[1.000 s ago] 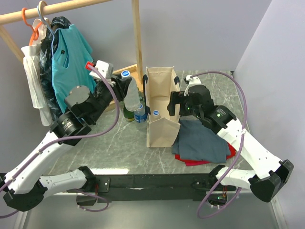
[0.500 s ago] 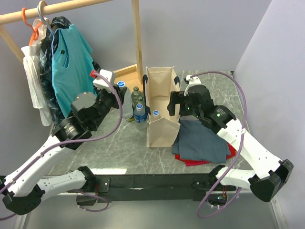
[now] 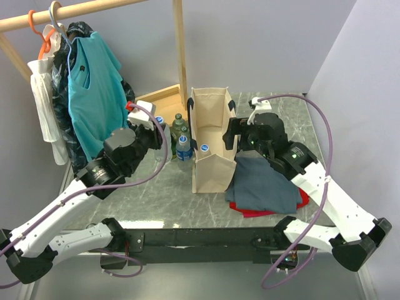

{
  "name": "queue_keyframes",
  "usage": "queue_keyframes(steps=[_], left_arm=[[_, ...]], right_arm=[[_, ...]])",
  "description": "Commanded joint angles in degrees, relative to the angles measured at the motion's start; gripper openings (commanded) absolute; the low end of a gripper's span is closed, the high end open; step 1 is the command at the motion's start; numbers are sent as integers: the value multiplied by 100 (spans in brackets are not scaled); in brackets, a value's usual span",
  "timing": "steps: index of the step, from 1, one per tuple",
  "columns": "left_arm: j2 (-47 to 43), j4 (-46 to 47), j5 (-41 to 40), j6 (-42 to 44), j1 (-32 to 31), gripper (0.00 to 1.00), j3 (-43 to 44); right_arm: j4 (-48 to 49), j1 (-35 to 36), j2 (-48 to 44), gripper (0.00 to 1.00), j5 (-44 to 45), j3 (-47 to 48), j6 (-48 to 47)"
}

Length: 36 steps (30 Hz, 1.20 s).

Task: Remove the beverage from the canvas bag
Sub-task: Place the drink at the center of the board.

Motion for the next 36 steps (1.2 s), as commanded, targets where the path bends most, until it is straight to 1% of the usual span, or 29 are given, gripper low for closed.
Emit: queue_keyframes(steps=[1,12,23,36], left_arm=[[-250,1243,-241,-51,12,1,-75],[-57,1384,-268,-86,12,1,-409],[-48,1841,-259,-323,12,1,-892],[-30,2368,-540,-403,12,1,-1490]], right_arm=[[302,18,-232,100,182,-39,-17],[275,9,-135,100,173,-48,-26],[302,18,-65,100,121,-48,-52],[328,18,-21,100,86,-66,-26]])
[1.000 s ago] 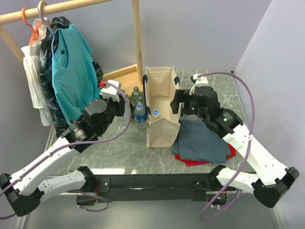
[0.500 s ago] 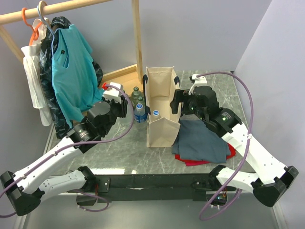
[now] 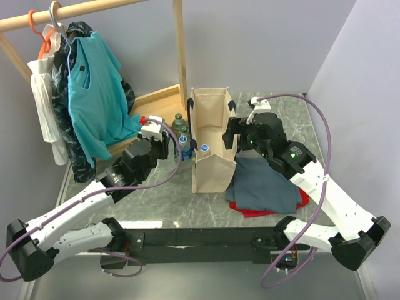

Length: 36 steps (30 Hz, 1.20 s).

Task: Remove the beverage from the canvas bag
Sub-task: Place the drink at the center of the board.

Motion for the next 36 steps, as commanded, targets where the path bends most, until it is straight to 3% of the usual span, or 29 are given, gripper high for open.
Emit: queue_keyframes(steps=[1,36], left_arm=[[-185,1374,-275,-129,12,1,62],[69,2693,-794,-525,12,1,-976]], right_arm=[[258,18,1,100,20,-74,-26],[285,9,98,100,46,-101,-78]])
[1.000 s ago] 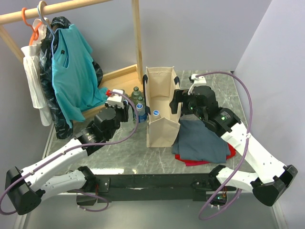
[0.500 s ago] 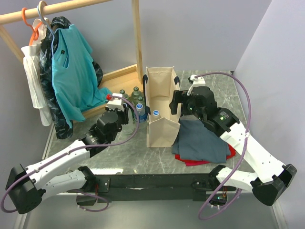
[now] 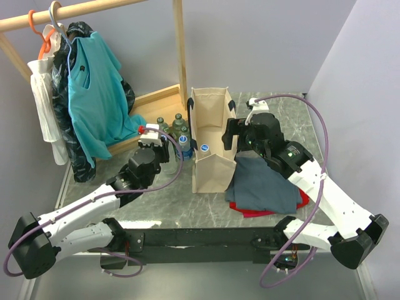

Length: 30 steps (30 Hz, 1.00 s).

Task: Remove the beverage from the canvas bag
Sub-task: Place the drink at the center of the board.

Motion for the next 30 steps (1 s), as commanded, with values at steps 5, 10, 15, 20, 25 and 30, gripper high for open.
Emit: queue_keyframes(steps=[5,10,15,20,25,30], left_arm=[[-49,1450,-272,-68,12,1,10],[-48,1626,-343,-112,12,1,-69],[66,1696,-281,-121,12,1,-122],[145,1811,-220,-139,12,1,-184],[180,1977,-71,-68,12,1,-298],[198,2135,0,-42,12,1,-403]], right_arm=[[223,9,17,100,62,-16,-74],[241,9,26,100,79,-42,-83],[241,9,52,100,70,-42,-92],[241,18,26,100,97,-51,-92],[250,18,34,100,97,-77,-92],[276,18,52,100,80,-86,-92]])
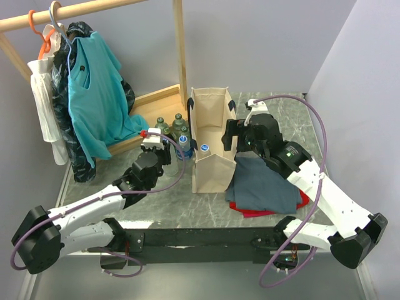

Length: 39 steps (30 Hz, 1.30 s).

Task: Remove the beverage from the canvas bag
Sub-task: Place the drink at the center of the board.

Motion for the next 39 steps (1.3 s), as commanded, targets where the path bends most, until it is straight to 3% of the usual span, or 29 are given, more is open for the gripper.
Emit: queue_keyframes(steps=[1,15,17,18,20,23,24,29,30,39], left_arm=[[-137,1268,83,-3,12,1,80],[83,1409,13,147,12,1,97],[66,1374,4,138,3,13,106],[66,1365,13,138,12,26,106],[39,1339,30,165,12,24,114],[48,1269,4,147,12,32,141],[48,1242,4,147,12,42,176],[13,1180,4,121,12,48,202],[-13,1163,-5,112,12,62,211],[-128,961,13,173,12,78,343]], right_arm=[[232,9,35,100,68,1,-72],[241,18,79,100,68,2,-72],[241,9,79,100,68,-7,-90],[250,18,87,100,68,1,-90],[241,18,87,100,60,1,-72],[241,18,88,100,51,-7,-72],[232,9,96,100,60,1,-72],[233,18,79,100,51,1,-72],[232,18,79,100,51,-7,-63],[250,9,43,100,51,-16,-63]])
